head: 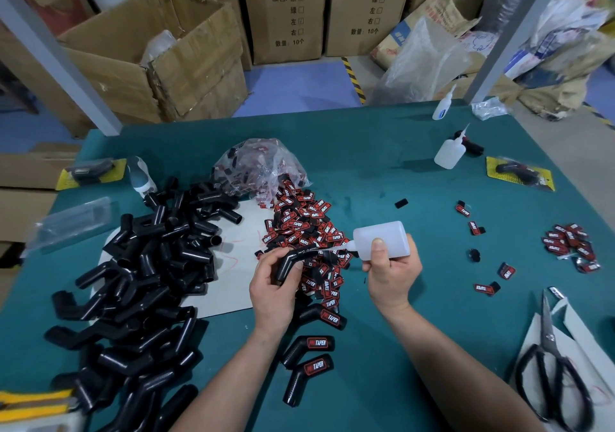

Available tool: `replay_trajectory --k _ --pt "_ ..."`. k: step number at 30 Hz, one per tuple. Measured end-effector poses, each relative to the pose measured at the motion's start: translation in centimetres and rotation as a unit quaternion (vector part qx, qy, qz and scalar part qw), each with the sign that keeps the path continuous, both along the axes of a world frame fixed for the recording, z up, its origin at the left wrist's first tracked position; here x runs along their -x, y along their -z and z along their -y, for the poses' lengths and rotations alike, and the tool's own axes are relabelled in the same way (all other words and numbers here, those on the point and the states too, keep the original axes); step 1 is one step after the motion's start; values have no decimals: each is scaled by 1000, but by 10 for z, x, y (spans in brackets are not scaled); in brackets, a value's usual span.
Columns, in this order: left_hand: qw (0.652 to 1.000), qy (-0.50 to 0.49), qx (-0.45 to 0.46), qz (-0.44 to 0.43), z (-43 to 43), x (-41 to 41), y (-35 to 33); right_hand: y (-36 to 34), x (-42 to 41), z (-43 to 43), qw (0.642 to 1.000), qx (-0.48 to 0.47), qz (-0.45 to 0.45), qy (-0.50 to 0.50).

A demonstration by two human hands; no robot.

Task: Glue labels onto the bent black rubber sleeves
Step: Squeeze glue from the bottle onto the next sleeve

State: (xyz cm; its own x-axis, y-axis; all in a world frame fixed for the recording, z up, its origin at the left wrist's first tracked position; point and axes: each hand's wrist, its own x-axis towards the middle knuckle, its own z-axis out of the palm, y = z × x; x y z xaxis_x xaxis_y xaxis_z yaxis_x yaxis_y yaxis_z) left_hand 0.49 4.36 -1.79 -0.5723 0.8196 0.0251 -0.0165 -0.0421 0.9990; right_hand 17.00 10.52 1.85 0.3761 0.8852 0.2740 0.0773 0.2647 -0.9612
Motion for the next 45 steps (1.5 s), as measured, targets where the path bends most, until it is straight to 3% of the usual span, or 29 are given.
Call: replay_trajectory --k 8,14,18,20,25,29,34,45 --pt "1000 5 8 -1 0 -2 -1 4 2 1 1000 5 17 8" --pt "1000 8 1 -9 0 -1 1 -3 4 1 998 3 -45 -44" --pt "1000 -14 9 16 -3 3 3 3 -3 -13 981 29 -105 -162" --pt "999 -27 17 28 -4 5 3 4 -8 -20 972 59 -77 -213" --pt "996 -55 26 73 -6 8 3 10 -14 -29 959 125 121 -223" --pt "997 -42 22 58 -4 8 4 21 -15 -36 945 82 269 -166" --pt "999 -18 15 32 -3 7 7 31 -16 -42 922 104 344 -141" --pt "999 -32 9 38 -4 5 12 33 -7 -48 907 118 387 -117"
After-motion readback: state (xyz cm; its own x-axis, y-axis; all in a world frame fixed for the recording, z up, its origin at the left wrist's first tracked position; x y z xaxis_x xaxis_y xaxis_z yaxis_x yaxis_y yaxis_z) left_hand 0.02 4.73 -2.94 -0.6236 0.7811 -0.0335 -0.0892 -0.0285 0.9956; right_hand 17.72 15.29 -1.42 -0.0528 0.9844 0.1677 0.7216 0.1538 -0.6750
